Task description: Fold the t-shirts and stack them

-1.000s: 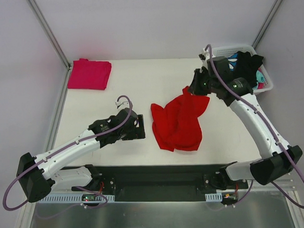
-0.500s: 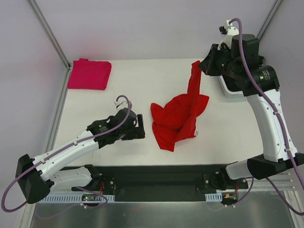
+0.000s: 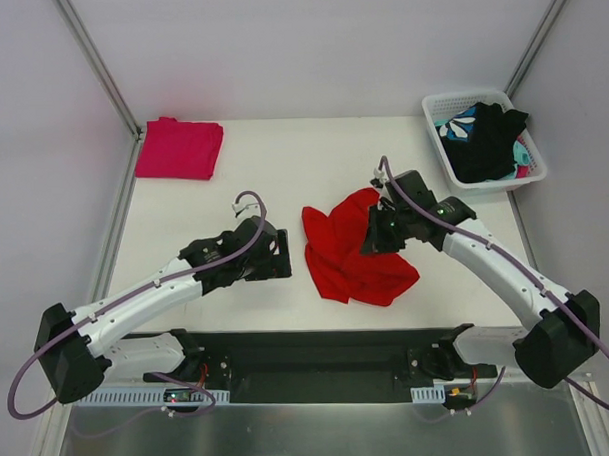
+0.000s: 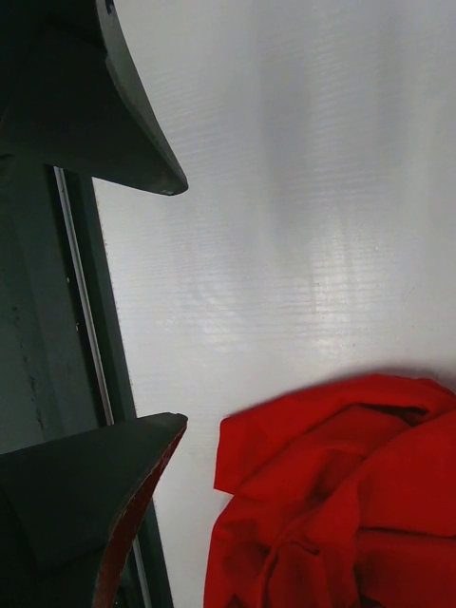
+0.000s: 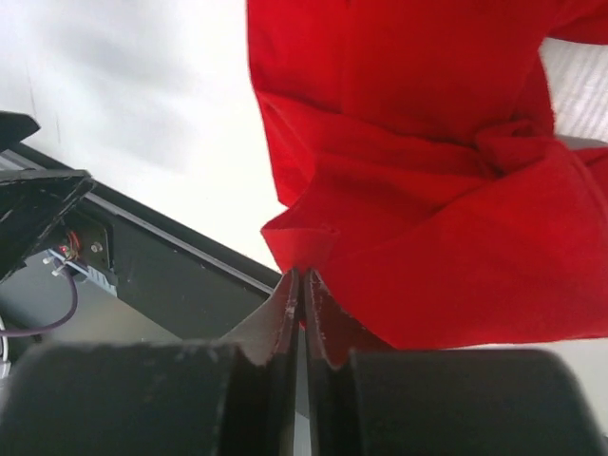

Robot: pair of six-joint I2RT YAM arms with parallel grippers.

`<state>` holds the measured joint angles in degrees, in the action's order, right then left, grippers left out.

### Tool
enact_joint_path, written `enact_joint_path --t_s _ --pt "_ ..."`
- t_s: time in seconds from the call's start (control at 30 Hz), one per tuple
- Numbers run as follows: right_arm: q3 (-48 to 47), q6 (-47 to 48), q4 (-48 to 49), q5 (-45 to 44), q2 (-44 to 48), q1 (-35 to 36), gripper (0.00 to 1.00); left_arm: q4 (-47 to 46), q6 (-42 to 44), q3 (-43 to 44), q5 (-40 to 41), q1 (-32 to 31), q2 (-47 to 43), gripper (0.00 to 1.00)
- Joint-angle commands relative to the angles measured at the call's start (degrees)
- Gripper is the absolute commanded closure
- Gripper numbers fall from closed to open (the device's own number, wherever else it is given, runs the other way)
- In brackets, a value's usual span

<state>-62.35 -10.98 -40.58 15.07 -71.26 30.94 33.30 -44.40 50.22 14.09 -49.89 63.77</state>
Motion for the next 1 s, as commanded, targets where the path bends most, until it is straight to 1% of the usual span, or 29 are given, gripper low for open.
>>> enact_joint_path --t_s 0.0,0.03,0.1,0.17,0.23,0.5,0.6,0.63,0.7,0.73,0.87,0.97 --pt "-0.06 -2.2 4.46 -0.22 1.75 2.28 0.91 0.28 -0.42 1.99 0.59 -0.21 1.09 0.01" --pt "-0.4 -2.03 4.28 -0.74 1.57 2.37 0.79 0.28 -0.51 2.16 0.5 -0.12 1.27 0.01" --pt "-1.02 -1.5 3.32 -1.18 1.22 2.37 0.75 0.28 -0.42 2.25 0.24 -0.21 1.53 0.01" --pt "-2.51 -1.06 2.35 -2.67 0.69 2.37 0.59 0.28 -0.33 2.52 0.15 -0.12 1.8 0.01" --pt "-3.57 -0.27 0.68 -4.07 0.17 2.37 0.5 0.28 -0.16 2.61 0.33 -0.12 1.8 0.01" --pt "-4.19 1.49 -1.34 -6.54 0.34 2.28 0.49 0.36 0.46 2.87 0.5 -0.12 1.71 0.01" --pt "-2.44 1.05 -1.78 -6.28 1.39 2.28 0.52 0.28 0.54 2.7 0.59 -0.12 1.62 0.01" --pt "-0.6 0.79 -1.87 -6.72 1.74 2.37 0.55 0.28 0.54 2.61 0.68 -0.12 1.54 0.01" --pt "1.34 0.52 -2.4 -7.16 2.79 2.72 0.57 0.28 0.37 2.43 0.68 -0.12 1.71 0.01" --pt "2.57 0.52 -2.92 -8.81 2.97 3.07 0.59 0.19 0.28 2.34 0.68 -0.12 1.97 0.01" --pt "4.95 1.49 -4.16 -13.92 5.08 3.52 0.6 -0.25 -0.16 1.9 -0.02 -0.12 2.76 0.01" --pt "5.22 1.93 -3.28 -13.58 5.61 1.51 0.6 -0.78 -0.42 1.55 -0.46 -0.12 3.12 0.01"
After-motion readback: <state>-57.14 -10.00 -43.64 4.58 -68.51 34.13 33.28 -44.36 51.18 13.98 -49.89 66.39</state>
